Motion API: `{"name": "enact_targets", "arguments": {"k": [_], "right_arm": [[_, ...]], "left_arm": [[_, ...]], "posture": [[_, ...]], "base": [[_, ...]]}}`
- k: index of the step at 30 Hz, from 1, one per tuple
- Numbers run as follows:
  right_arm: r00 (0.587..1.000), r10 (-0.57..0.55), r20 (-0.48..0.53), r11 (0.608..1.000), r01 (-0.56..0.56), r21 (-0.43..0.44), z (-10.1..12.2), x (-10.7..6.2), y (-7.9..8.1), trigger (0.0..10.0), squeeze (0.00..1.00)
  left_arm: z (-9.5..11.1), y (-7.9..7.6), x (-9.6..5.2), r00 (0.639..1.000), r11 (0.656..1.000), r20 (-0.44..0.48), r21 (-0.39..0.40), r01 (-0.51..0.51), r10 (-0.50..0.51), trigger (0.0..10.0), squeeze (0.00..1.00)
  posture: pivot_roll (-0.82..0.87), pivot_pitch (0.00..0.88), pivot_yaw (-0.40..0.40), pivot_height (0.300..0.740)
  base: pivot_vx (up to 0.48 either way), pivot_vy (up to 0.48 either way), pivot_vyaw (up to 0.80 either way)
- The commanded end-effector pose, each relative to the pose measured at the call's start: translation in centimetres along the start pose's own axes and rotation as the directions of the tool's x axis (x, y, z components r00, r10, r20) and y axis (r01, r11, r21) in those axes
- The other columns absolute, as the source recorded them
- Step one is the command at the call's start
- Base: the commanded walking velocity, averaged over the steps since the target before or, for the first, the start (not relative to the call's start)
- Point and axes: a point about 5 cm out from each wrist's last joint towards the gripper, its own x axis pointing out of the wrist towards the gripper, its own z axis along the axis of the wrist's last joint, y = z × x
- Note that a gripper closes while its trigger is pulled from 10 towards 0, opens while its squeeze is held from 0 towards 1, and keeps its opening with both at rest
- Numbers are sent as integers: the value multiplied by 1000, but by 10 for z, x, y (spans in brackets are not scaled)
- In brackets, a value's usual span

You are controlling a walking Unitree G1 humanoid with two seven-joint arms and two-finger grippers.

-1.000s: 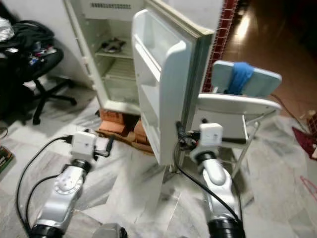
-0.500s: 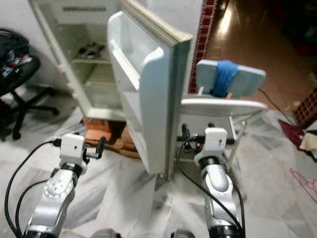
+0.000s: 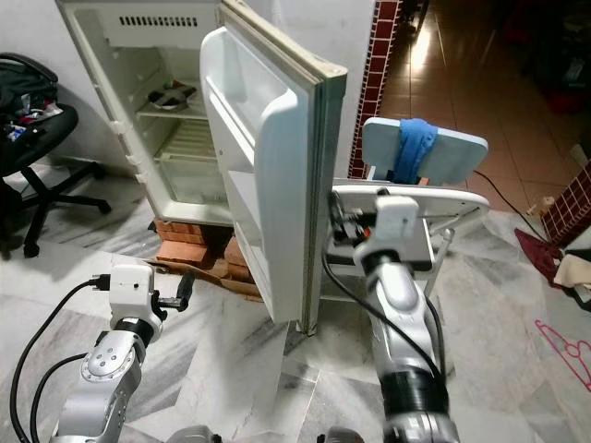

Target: Restocking fridge

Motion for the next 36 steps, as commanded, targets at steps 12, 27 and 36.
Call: {"name": "enact_targets", "arguments": {"k": [12,27,36], "right_arm": [[996,69,47,994,-73,80,20,49,44,10000,0],[888,459,0,854,-441,275,8,1,42,10000,0],[971,182,-152,980,-167,107,-25,-43,5,10000,0]], "left_arm": [[8,-2,1,1000,1000,21,1,-5,5,10000,0],[11,-6,6,999,999,29,26,28,-29,10000,0],[11,-7,8,999,998,29,36,42,-43,10000,0]], "posture": [[74,10,3,740],[57,6,10,740],[42,8,16,740]], "base": [[0,0,0],[0,0,0],[0,0,0]]}}
